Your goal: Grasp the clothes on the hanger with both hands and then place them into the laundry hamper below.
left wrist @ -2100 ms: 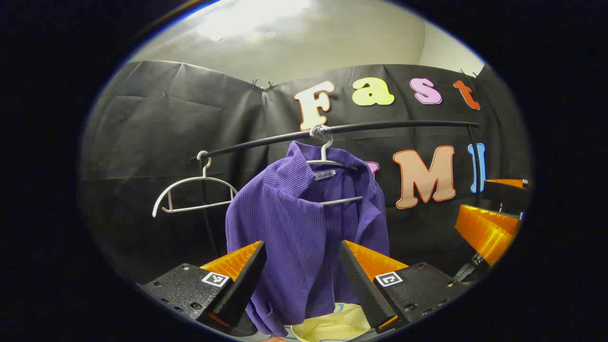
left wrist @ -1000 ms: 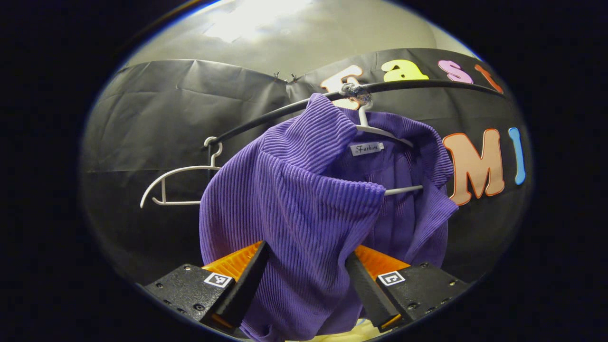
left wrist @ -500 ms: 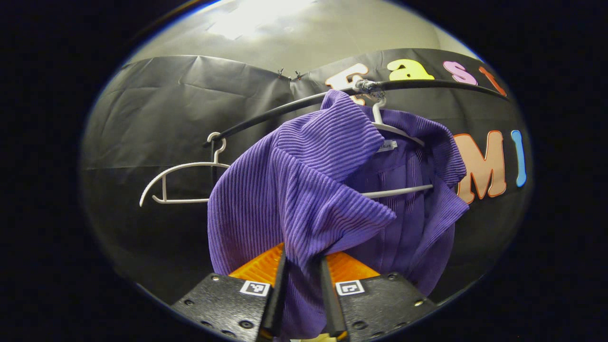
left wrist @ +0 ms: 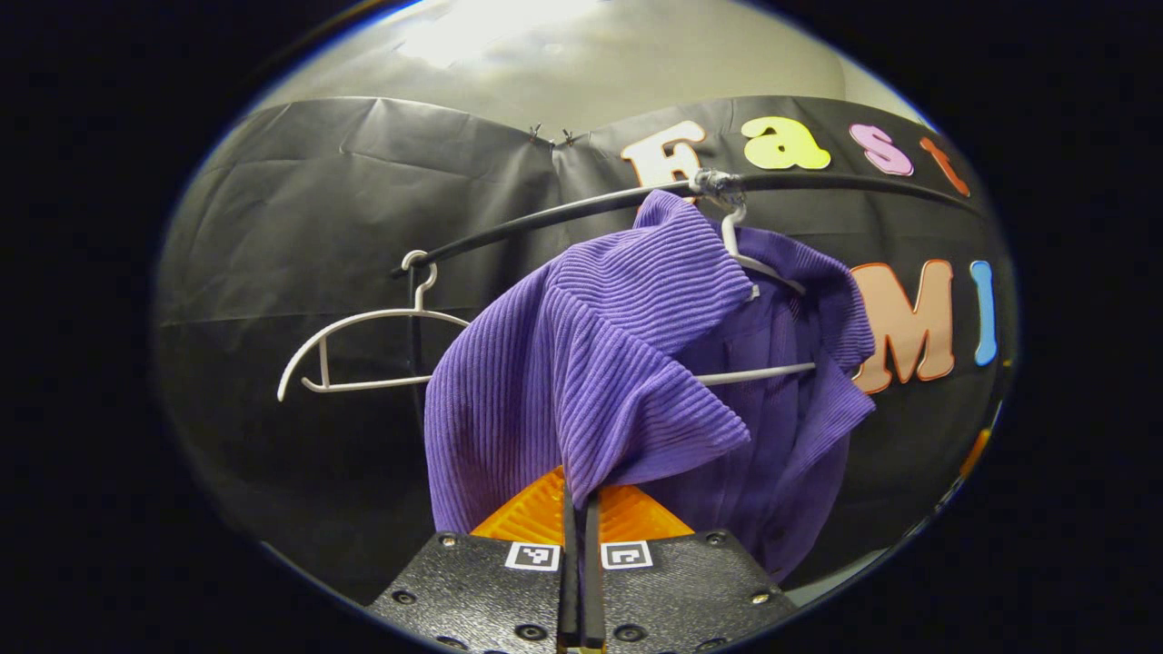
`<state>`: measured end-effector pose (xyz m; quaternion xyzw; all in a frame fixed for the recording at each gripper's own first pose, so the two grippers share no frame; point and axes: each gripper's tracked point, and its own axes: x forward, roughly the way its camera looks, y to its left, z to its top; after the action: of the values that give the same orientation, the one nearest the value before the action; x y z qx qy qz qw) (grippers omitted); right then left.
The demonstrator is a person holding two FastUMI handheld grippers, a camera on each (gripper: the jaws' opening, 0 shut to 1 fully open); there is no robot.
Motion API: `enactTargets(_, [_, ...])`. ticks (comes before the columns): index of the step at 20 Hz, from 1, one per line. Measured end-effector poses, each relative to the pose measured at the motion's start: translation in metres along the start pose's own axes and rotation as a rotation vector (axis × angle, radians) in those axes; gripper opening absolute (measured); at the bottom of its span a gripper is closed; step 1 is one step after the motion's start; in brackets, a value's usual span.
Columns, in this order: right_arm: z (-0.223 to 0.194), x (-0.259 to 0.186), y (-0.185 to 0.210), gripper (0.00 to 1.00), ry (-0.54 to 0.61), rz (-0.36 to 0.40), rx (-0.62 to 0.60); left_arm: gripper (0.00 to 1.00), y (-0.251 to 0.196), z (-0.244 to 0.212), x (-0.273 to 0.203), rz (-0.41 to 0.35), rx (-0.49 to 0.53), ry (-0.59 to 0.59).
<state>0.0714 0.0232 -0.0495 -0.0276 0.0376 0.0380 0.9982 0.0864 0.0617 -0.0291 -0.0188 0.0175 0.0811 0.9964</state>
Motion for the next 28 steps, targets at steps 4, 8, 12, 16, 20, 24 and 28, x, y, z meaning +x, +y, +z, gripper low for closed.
enactTargets(4, [-0.008,0.03,0.018,0.94,0.007,0.02,0.032,0.02,0.0,0.01,-0.012,-0.057,-0.001,0.005])
enactTargets(8, [-0.015,0.063,0.031,0.97,0.016,0.006,0.057,0.02,0.002,0.019,-0.019,-0.112,-0.011,0.011])
enactTargets(12, [-0.021,0.094,0.039,0.94,0.023,-0.031,0.053,0.02,0.01,0.03,-0.024,-0.161,-0.007,-0.003])
enactTargets(16, [-0.027,0.119,0.035,0.95,0.019,-0.109,0.059,0.02,0.021,0.039,-0.022,-0.203,0.001,-0.013])
enactTargets(20, [-0.032,0.136,0.024,0.96,0.017,-0.176,0.073,0.02,0.027,0.044,-0.021,-0.236,0.007,-0.016])
enactTargets(24, [-0.037,0.149,0.01,0.99,0.032,-0.223,0.105,0.02,0.035,0.049,-0.019,-0.236,0.003,-0.001])
enactTargets(28, [-0.051,0.163,0.013,0.9,0.076,-0.21,0.158,0.02,0.042,0.059,-0.017,-0.208,0.001,-0.007])
